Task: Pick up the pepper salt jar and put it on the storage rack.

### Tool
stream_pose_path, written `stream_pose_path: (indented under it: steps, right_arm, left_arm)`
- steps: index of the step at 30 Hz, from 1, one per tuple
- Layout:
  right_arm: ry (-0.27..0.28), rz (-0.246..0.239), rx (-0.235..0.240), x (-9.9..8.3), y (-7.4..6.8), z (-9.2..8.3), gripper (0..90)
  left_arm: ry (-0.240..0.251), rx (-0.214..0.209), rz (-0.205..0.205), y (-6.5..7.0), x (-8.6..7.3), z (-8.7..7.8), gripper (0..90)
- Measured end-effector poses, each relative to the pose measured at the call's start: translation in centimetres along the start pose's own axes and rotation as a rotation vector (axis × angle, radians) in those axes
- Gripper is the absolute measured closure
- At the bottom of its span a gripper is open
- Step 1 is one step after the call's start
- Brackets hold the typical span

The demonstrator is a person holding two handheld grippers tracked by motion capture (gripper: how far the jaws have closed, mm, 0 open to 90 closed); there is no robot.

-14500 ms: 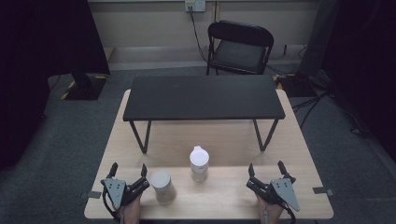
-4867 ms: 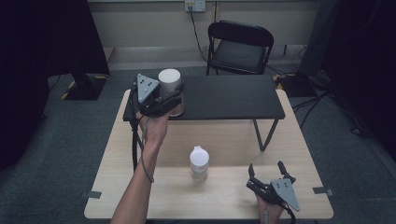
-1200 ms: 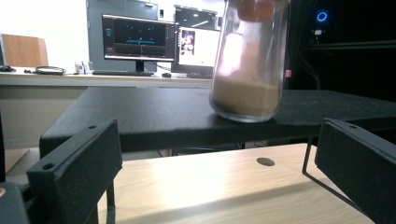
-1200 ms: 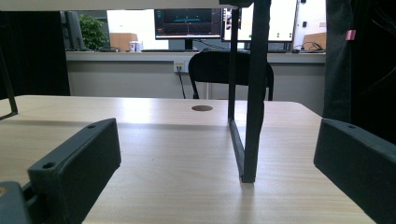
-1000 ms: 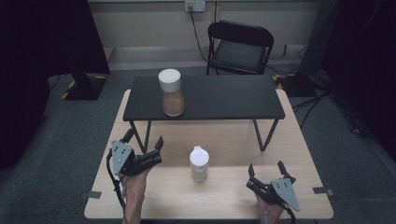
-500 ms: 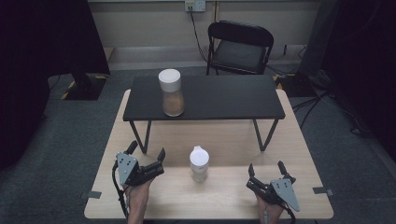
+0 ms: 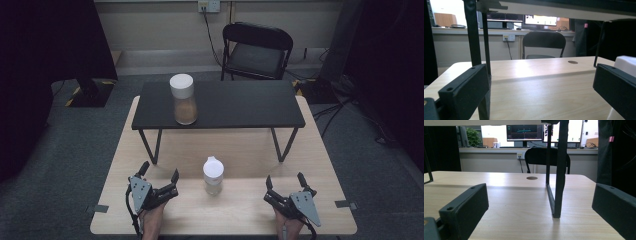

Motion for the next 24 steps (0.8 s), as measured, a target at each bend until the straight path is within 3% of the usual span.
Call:
stream_pose_path:
  steps: [15, 24]
  right_arm:
    - [0.0, 0.001, 0.001, 0.0, 0.0, 0.0, 0.0]
    - [0.0, 0.0, 0.001, 0.0, 0.0, 0.0, 0.0]
  left_arm:
    - [-0.031, 0.003, 0.022, 0.3, -1.9, -0.1, 0.1]
    - [-0.051, 0.015, 0.049, 0.7, -2.1, 0.2, 0.2]
Point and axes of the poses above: each handheld gripper's, and its own axes: z roughly forward along the jaws, x roughly out of its top, y roughly to its right, the point moved 5 cm from there along z, roughly forward along the jaws, and after that the axes turned 2 degrees about x, right-handed, at the moved point
